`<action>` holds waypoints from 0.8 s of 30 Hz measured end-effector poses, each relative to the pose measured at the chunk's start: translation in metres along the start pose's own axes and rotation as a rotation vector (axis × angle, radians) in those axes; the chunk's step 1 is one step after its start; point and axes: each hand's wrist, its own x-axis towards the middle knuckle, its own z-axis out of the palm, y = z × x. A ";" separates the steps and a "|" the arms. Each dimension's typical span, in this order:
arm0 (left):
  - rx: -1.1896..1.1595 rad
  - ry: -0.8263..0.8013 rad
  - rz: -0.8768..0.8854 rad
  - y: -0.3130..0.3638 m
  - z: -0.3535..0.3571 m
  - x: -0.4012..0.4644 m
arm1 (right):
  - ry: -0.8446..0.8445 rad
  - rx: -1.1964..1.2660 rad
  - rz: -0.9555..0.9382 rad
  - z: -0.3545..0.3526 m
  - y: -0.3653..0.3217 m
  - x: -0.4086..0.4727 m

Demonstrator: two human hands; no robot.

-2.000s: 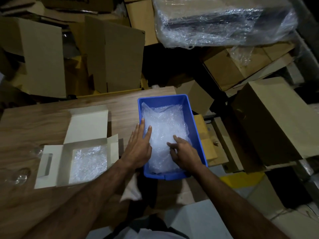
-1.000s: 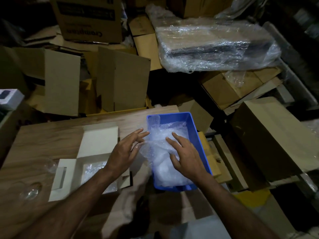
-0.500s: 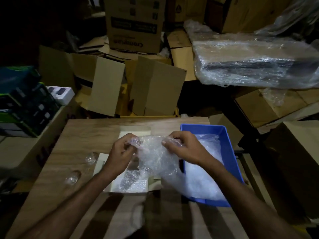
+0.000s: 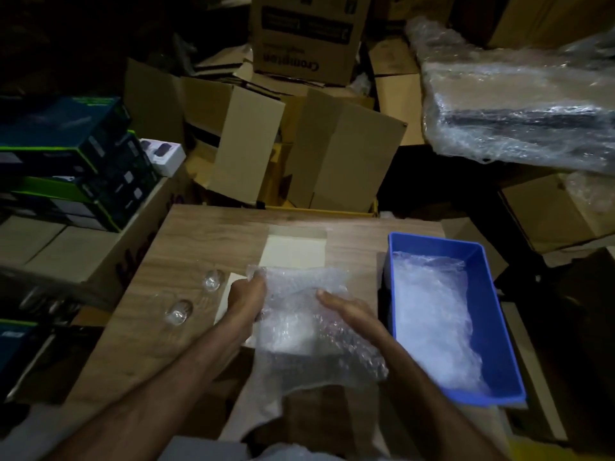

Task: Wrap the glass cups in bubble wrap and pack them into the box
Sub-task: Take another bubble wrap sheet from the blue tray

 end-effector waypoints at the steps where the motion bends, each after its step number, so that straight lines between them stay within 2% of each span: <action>1: -0.005 -0.065 -0.039 -0.005 -0.003 0.006 | 0.076 -0.012 -0.004 0.001 0.002 0.004; 4: -0.137 -0.246 -0.129 -0.012 -0.017 0.019 | 0.199 0.039 -0.146 -0.001 0.017 0.012; 8: -0.153 -0.269 -0.105 -0.014 -0.031 0.026 | 0.136 -0.258 -0.389 -0.009 0.016 0.012; 11: -0.207 -0.379 0.022 -0.014 -0.045 0.023 | 0.128 -0.302 -0.343 -0.013 0.013 0.014; 15: -0.223 -0.687 0.177 -0.008 -0.075 0.013 | 0.103 -0.361 -0.285 -0.014 0.007 0.013; 16: -0.146 -0.737 0.224 -0.006 -0.080 0.010 | 0.101 -0.401 -0.283 -0.013 0.006 0.014; 17: -0.037 -0.748 0.279 -0.005 -0.084 0.009 | 0.104 -0.453 -0.291 -0.010 0.004 0.015; 19: 0.128 -0.668 0.370 -0.002 -0.084 0.007 | 0.116 -0.579 -0.317 -0.005 0.003 0.017; 20: 0.147 -0.629 0.391 -0.002 -0.082 0.008 | 0.117 -0.628 -0.336 -0.003 0.002 0.018; 24: 0.014 -0.637 0.380 0.000 -0.077 0.009 | 0.155 -0.707 -0.366 0.000 -0.001 0.017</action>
